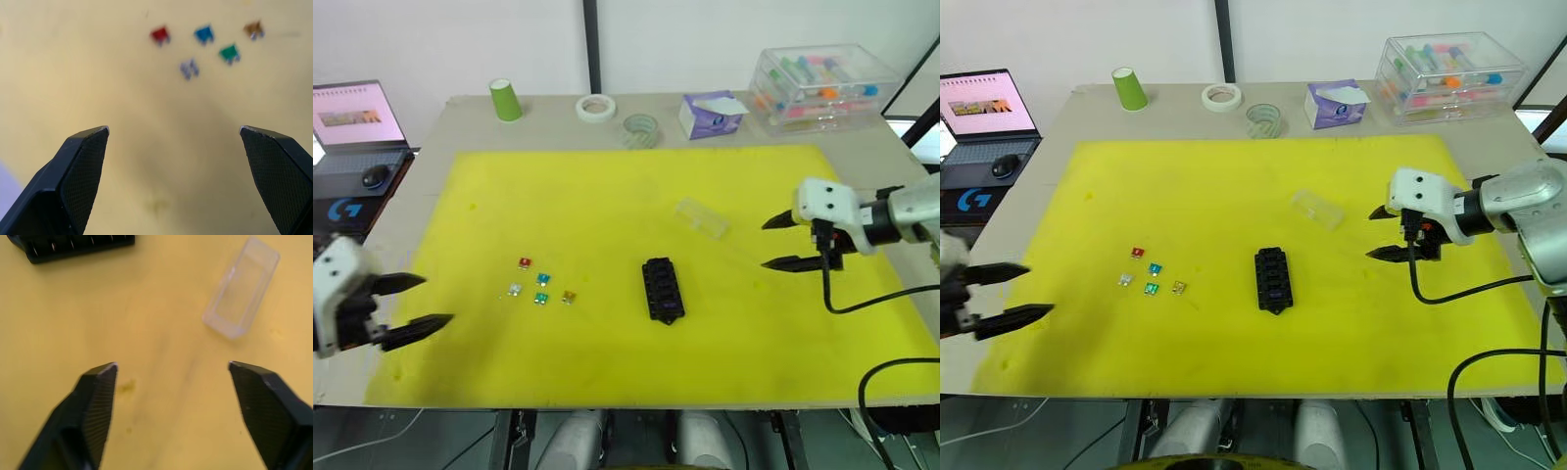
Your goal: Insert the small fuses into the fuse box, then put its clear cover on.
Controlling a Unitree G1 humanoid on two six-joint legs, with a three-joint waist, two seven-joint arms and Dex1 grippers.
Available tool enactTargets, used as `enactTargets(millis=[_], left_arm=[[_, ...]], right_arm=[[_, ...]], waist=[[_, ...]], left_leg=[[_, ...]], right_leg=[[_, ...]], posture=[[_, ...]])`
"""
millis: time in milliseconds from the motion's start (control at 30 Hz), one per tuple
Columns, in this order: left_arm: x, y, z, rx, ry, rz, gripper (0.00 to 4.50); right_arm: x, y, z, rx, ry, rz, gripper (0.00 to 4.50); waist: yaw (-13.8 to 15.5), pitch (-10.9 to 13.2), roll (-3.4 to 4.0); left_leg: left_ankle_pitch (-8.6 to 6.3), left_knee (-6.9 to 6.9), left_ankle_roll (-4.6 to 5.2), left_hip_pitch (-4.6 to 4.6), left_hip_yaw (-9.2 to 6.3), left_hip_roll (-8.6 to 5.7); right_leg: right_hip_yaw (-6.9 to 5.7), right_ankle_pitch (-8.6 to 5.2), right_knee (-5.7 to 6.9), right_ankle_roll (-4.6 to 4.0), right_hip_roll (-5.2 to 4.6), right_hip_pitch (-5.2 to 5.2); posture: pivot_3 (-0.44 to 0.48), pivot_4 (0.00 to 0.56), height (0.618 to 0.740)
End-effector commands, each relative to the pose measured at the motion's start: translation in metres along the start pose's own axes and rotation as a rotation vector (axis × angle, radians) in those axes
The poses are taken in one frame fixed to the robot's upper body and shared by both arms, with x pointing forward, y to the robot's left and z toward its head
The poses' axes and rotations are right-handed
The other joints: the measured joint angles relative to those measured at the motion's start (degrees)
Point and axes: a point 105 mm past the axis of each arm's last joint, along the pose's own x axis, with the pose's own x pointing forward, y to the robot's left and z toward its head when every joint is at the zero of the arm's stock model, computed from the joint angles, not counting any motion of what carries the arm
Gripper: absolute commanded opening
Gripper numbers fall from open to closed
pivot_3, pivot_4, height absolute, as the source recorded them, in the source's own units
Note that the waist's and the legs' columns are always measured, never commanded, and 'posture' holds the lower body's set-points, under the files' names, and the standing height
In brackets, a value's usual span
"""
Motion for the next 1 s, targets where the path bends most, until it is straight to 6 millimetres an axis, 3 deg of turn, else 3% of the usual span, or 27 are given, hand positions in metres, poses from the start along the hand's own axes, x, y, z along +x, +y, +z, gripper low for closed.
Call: enactTargets(millis=[33, 200, 467, 667, 833, 933, 1000], left_arm=[[-0.016, 0.015, 0.007, 0.057, -0.009, 0.062, 4.5], [-0.012, 0.017, 0.006, 0.069, -0.006, 0.051, 4.5], [0.001, 0.012, 0.006, 0.077, -0.02, 0.008, 4.5], [0.024, 0.002, 0.015, 0.062, -0.07, -0.083, 4.5], [0.048, -0.013, 0.026, -0.17, -0.177, -0.272, 4.5], [0.055, -0.016, 0.029, -0.252, -0.198, -0.32, 4.5], [0.064, -0.022, 0.031, -0.405, -0.219, -0.41, 4.5]], right_arm=[[-0.015, -0.008, -0.007, -0.009, 0.028, -0.055, 4.48], [-0.018, -0.012, -0.014, 0.006, 0.046, -0.084, 4.48], [-0.012, -0.009, -0.001, 0.0, 0.003, -0.093, 4.48], [0.001, -0.006, 0.039, -0.02, -0.154, -0.054, 4.48], [0.009, 0.003, 0.097, -0.111, -0.338, 0.023, 4.48], [0.012, 0.011, 0.116, -0.146, -0.395, 0.065, 4.48], [0.021, 0.025, 0.136, -0.196, -0.447, 0.126, 4.48]], waist=[[-0.04, 0.0, 0.0], [-0.27, 0.08, 0.14], [-0.47, 0.15, 0.25], [-0.45, 0.16, 0.26], [-0.48, 0.16, 0.26], [-0.6, 0.15, 0.24], [-0.6, 0.15, 0.23]], left_leg=[[0.0, 0.0, 0.0, 0.0, 0.0, 0.0], [-0.01, -0.01, 0.0, 0.0, 0.02, 0.01], [-0.02, -0.04, 0.0, -0.01, 0.02, 0.02], [-0.02, -0.04, -0.01, -0.01, 0.03, 0.04], [-0.01, 0.0, -0.01, -0.01, 0.01, 0.04], [-0.01, -0.01, 0.0, -0.07, 0.0, 0.04], [-0.01, -0.01, 0.0, -0.07, 0.01, 0.03]], right_leg=[[0.0, 0.0, 0.0, 0.0, 0.0, 0.0], [0.01, 0.0, 0.01, 0.0, 0.0, -0.02], [0.02, 0.0, 0.02, 0.0, 0.01, -0.06], [0.03, 0.01, 0.03, 0.01, 0.01, -0.06], [0.03, 0.01, 0.07, 0.01, 0.02, -0.07], [0.03, 0.01, 0.07, 0.01, 0.03, -0.14], [0.04, 0.01, 0.07, 0.01, 0.02, -0.14]], posture=[[0.0, 0.15, 0.74], [0.0, 0.15, 0.74], [0.0, 0.15, 0.74], [0.0, 0.15, 0.74], [0.0, 0.15, 0.74], [0.0, 0.15, 0.74], [0.0, 0.15, 0.74]])
